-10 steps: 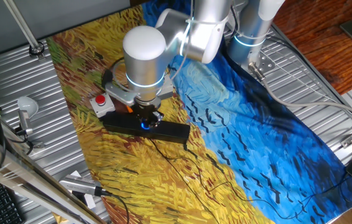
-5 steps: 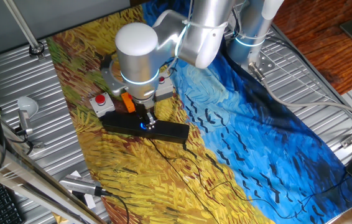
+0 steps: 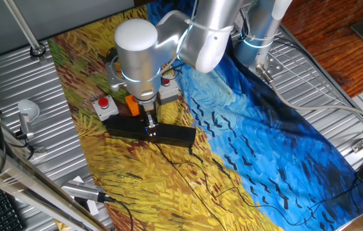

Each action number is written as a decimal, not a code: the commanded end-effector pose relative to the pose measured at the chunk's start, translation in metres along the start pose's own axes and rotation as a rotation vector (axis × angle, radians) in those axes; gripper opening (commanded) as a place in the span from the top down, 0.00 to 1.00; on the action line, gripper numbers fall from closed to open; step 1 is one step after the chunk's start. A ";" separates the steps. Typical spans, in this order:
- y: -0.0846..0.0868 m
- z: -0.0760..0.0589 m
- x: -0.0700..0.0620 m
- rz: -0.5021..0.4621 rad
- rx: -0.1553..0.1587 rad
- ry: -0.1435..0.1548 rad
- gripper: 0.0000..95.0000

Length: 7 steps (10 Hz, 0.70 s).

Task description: Turn the knob to increase the volume of the speaker

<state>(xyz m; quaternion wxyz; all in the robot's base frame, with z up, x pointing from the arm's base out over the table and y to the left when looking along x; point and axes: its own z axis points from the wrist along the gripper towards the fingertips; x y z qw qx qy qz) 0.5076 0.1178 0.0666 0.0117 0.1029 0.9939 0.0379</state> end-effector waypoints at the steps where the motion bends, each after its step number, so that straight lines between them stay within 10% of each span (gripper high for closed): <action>1: 0.001 -0.004 0.002 -0.660 0.149 0.009 0.40; 5: 0.002 -0.009 0.003 -1.473 0.172 0.034 0.40; 7: 0.002 -0.009 0.003 -1.717 0.141 0.021 0.40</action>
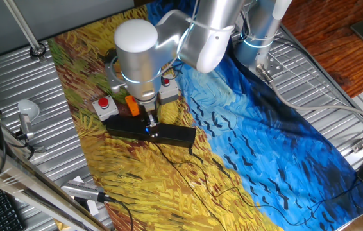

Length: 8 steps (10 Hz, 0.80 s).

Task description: Turn the knob to increase the volume of the speaker

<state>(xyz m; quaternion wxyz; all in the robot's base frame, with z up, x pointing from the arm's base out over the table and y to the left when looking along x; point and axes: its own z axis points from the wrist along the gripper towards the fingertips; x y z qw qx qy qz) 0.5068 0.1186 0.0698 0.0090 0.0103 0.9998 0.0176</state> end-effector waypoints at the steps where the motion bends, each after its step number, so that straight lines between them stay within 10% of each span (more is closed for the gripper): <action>1: 0.002 -0.006 0.002 -1.603 0.125 -0.014 0.40; 2: 0.002 -0.006 0.002 -1.620 0.128 -0.011 0.60; 8: 0.002 -0.006 0.002 -1.707 0.119 -0.017 0.60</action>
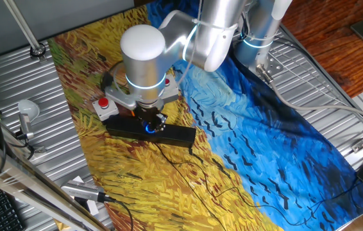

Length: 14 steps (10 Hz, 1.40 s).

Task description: Turn the knob to increase the volume of the speaker

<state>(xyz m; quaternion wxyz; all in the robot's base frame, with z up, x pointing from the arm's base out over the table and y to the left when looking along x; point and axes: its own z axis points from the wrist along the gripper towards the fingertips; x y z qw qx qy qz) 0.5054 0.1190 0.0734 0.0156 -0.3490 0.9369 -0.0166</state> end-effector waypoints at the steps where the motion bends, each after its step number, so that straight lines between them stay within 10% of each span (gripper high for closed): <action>1: 0.001 -0.003 -0.001 -0.986 0.065 -0.023 0.60; 14: -0.002 0.004 -0.001 -0.969 0.067 -0.022 0.60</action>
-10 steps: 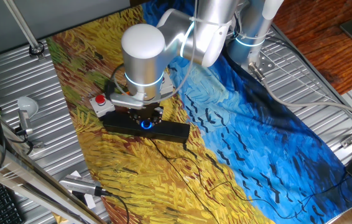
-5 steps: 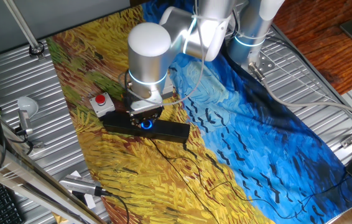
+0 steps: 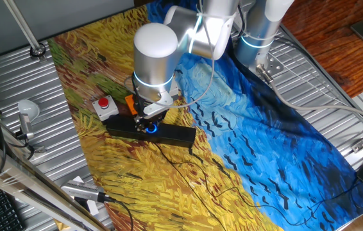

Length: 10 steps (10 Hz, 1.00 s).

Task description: Turn the knob to increase the volume of the speaker

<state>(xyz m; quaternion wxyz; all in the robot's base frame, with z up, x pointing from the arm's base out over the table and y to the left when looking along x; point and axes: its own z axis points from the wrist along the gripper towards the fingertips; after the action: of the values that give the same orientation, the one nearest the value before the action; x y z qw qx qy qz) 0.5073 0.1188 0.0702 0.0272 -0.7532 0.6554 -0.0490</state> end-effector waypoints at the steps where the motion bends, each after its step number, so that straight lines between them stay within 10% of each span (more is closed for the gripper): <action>1: -0.001 0.001 0.000 0.025 -0.001 0.001 0.60; 10: 0.001 0.003 0.000 0.025 -0.006 -0.002 0.60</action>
<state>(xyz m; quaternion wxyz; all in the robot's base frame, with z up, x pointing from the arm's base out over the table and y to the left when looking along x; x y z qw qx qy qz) 0.5064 0.1182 0.0667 0.0255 -0.7456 0.6643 -0.0460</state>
